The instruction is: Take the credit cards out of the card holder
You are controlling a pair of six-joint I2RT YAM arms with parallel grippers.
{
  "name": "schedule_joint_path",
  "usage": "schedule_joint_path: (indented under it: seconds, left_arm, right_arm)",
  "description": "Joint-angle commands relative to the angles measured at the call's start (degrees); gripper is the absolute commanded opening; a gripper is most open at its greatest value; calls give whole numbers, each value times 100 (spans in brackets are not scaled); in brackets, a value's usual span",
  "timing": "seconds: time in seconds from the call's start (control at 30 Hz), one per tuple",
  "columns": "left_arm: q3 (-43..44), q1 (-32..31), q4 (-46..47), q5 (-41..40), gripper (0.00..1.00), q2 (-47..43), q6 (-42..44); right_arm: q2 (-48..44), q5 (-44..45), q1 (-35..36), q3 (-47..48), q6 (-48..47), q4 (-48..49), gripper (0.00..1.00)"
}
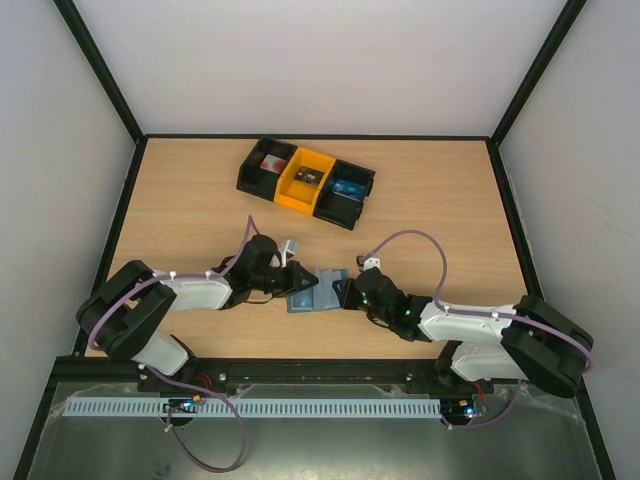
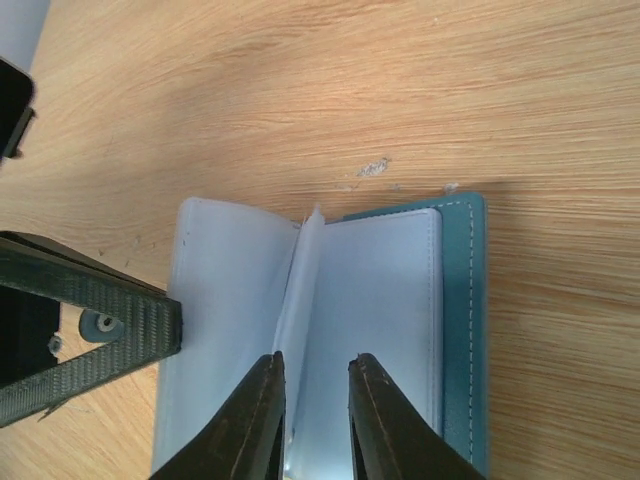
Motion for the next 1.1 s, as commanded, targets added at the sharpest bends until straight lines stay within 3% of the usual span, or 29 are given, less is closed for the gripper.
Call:
schedule_joint_path:
  seconds: [0.0, 0.2, 0.9, 1.07]
  left_arm:
    - [214, -77, 114, 89, 13, 173, 14]
    - [307, -90, 160, 48, 25, 269, -8]
    - [666, -280, 626, 80, 39, 850, -178]
    - [736, -276, 325, -59, 45, 716, 33]
  right_arm:
    - [-363, 200, 10, 73, -46, -469, 20]
    - [-829, 219, 11, 67, -47, -641, 21]
    - [-1298, 94, 14, -57, -23, -687, 22]
    - [-1269, 14, 11, -50, -15, -611, 22]
